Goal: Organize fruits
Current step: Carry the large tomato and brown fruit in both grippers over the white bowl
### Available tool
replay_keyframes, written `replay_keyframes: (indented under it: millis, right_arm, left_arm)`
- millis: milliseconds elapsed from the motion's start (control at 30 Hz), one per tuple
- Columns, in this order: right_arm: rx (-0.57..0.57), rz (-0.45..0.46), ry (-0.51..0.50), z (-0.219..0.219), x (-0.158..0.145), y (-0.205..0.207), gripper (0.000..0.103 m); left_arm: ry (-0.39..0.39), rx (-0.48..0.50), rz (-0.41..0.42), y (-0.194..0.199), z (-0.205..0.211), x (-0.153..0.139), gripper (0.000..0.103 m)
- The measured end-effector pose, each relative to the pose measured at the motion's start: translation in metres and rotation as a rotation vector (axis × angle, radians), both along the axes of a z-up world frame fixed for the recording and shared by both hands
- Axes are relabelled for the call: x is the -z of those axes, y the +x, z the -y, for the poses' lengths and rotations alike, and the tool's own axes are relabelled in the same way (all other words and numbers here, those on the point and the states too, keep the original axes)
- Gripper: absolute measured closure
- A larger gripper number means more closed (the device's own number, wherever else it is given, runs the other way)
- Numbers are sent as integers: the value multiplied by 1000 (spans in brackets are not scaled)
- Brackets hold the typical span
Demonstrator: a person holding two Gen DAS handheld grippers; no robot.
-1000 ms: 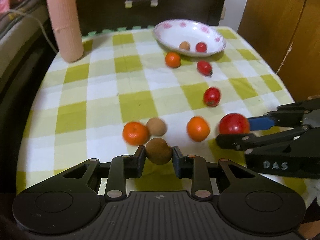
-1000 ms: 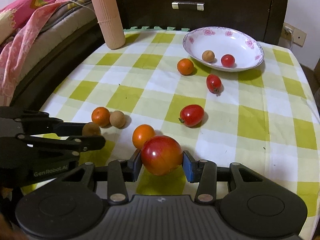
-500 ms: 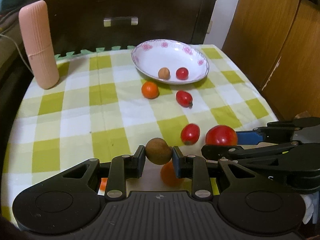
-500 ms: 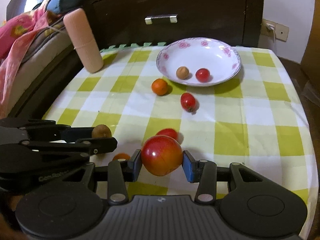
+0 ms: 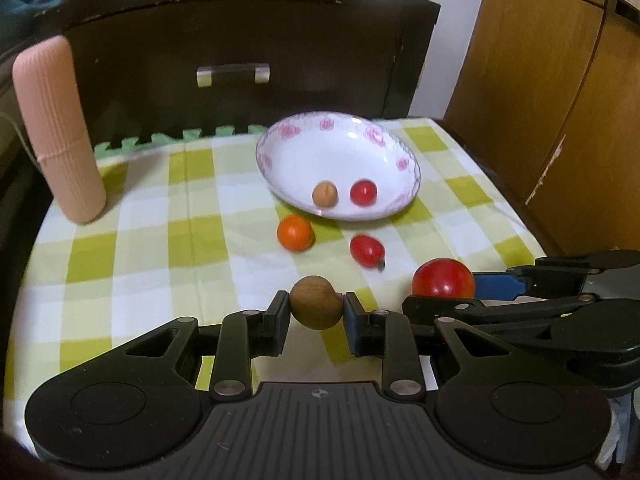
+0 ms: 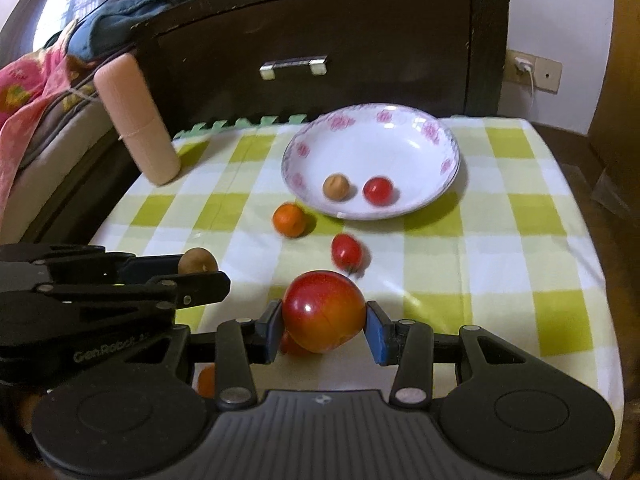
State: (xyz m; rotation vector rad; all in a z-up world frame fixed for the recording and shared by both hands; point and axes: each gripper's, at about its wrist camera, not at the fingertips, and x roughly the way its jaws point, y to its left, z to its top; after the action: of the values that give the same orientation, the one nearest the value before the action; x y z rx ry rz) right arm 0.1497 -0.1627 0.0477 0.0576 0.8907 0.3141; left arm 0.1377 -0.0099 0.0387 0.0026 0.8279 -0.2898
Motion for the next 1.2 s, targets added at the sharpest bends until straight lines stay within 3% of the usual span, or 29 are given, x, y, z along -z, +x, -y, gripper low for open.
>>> replay_keyframes:
  millis: [433,867,1200]
  right_arm:
    - [41,37,-6,13,-9,66,62]
    - [72,40,-16,26,11,136,62]
    - [70,33,-25,28,31,164,62]
  left_arm:
    - [12,5,66,57,16,-16,68]
    - [23,-13,54,122,29,1,68]
    - [26,-26,26,151,31,20,68]
